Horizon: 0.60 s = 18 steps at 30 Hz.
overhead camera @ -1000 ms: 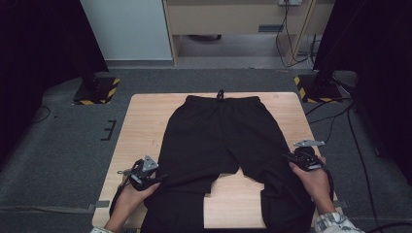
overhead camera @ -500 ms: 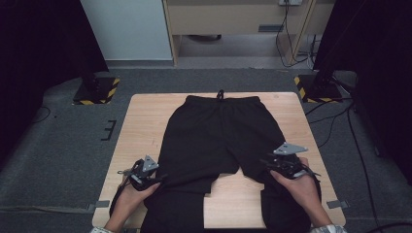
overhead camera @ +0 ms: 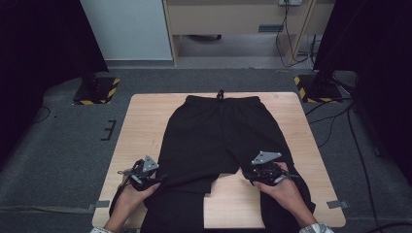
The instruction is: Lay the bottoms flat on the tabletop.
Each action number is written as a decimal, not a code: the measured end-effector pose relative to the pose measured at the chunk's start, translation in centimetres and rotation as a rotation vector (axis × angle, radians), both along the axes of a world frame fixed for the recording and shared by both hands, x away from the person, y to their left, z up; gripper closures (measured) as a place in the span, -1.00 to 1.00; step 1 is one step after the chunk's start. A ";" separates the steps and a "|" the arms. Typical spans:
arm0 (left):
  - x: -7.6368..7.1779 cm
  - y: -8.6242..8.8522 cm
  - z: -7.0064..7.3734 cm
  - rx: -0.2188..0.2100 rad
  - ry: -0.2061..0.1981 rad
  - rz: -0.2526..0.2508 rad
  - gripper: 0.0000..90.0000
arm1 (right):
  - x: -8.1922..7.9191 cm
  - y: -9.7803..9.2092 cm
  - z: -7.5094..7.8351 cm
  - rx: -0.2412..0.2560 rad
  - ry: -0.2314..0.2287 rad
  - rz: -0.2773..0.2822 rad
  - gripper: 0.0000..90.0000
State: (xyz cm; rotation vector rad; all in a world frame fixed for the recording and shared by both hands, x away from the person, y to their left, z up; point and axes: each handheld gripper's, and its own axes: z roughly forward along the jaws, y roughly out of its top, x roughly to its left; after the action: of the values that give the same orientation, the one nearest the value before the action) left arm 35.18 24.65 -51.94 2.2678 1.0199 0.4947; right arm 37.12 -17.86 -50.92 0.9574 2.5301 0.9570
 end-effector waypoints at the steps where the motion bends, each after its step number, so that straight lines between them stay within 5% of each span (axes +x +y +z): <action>1: 0.0 0.0 0.0 -0.002 0.001 0.000 0.00 | 0.0 0.1 -0.2 -0.008 0.003 -0.001 0.10; 5: 0.0 0.0 0.0 -0.001 0.000 -0.001 0.00 | 0.2 0.1 -0.7 -0.035 0.039 -0.003 0.28; 11: 0.0 0.0 0.0 -0.002 0.001 0.000 0.00 | 0.4 -0.1 -0.7 -0.023 0.055 0.012 0.94; 18: 0.0 0.0 0.0 -0.003 0.001 0.000 0.00 | 0.8 -0.6 0.6 0.063 0.054 0.004 0.96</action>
State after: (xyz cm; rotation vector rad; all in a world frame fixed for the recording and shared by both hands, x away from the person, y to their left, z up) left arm 35.19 24.67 -51.95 2.2660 1.0208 0.4915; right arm 37.93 -18.43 -50.29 1.0090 2.5610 1.0307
